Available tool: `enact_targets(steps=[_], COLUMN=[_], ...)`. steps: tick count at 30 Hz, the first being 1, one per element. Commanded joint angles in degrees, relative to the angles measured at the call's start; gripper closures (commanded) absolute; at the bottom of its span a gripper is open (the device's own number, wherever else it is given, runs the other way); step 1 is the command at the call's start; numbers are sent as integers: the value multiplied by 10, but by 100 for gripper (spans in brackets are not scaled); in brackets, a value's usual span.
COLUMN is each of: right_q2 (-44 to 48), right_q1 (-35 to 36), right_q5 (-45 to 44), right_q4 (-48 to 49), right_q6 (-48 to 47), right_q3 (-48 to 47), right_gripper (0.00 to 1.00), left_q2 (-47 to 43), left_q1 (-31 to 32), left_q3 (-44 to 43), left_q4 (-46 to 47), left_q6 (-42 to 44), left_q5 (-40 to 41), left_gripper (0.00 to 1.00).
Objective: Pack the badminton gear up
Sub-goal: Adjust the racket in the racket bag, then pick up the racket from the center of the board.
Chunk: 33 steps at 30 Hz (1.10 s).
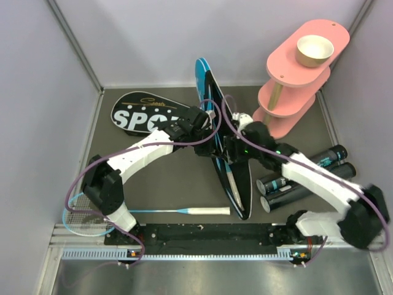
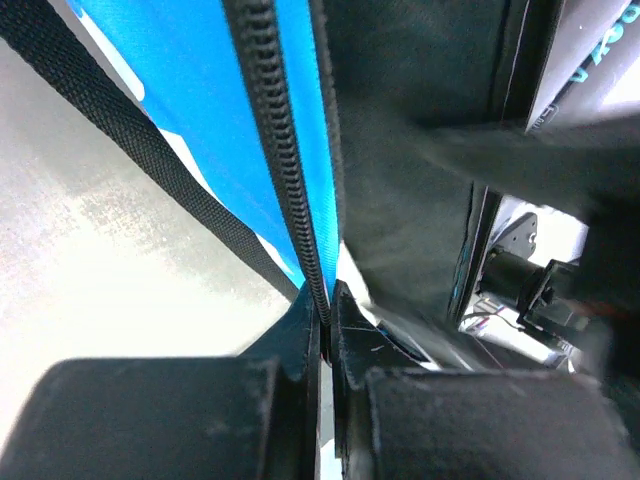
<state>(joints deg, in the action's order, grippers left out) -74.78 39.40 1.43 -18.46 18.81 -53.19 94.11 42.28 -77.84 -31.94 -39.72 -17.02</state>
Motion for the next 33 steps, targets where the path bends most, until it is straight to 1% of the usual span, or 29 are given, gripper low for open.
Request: enact_targets(steps=[1, 2, 4, 5, 6, 7, 8, 9, 11, 12, 13, 15, 17, 19, 20, 21, 24, 25, 26, 28, 33], right_q2=[178, 213, 227, 229, 221, 211, 196, 158, 99, 70, 8, -46, -121, -167, -208, -223, -284, -296, -319, -334, -378], right_q1=[26, 52, 86, 114, 171, 209, 240, 288, 319, 346, 354, 363, 367, 370, 373, 375, 377, 378, 379, 383, 389], right_q5=[132, 136, 151, 153, 123, 104, 83, 65, 61, 53, 52, 62, 62, 60, 60, 61, 79, 80, 81, 84, 89], right_q4=[15, 23, 36, 76, 92, 109, 146, 172, 199, 206, 215, 256, 284, 294, 287, 282, 265, 256, 250, 244, 229], right_q6=[-120, -136, -156, -159, -172, -184, -205, -230, -250, -271, -282, -307, -319, -337, -343, -350, -347, -346, -346, -347, -347], right_q3=[40, 61, 93, 103, 114, 117, 120, 126, 111, 80, 65, 31, 9, -30, -46, -77, -126, -136, -151, -162, -196], right_gripper=[23, 20, 18, 18, 17, 16, 16, 16, 16, 16, 16, 16, 17, 20, 21, 22, 29, 33, 34, 38, 42], left_q2=[-10, -7, 8, 14, 26, 31, 35, 40, 43, 43, 41, 33, 28, 20, 18, 13, 10, 10, 9, 10, 6], left_q1=[-23, -29, -47, -53, -67, -75, -82, -97, -113, -130, -137, -157, -166, -173, -175, -178, -188, -192, -196, -200, -211], left_q3=[-34, -37, -59, -68, -78, -96, -103, -108, -117, -122, -122, -119, -115, -112, -109, -107, -100, -99, -98, -99, -93], left_q4=[46, 45, 32, 24, 1, -11, -26, -42, -64, -73, -84, -93, -97, -101, -104, -103, -107, -107, -109, -113, -122], left_q6=[14, 25, 40, 59, 68, 78, 96, 104, 126, 133, 138, 151, 157, 163, 168, 170, 177, 178, 180, 185, 195], left_q5=[7, 4, -7, -11, -28, -36, -44, -51, -57, -58, -66, -71, -77, -80, -80, -80, -79, -82, -84, -78, -70], left_gripper=[100, 100, 100, 100, 100, 100, 100, 100, 100, 100, 100, 100, 100, 100, 100, 100, 100, 100, 100, 100, 100])
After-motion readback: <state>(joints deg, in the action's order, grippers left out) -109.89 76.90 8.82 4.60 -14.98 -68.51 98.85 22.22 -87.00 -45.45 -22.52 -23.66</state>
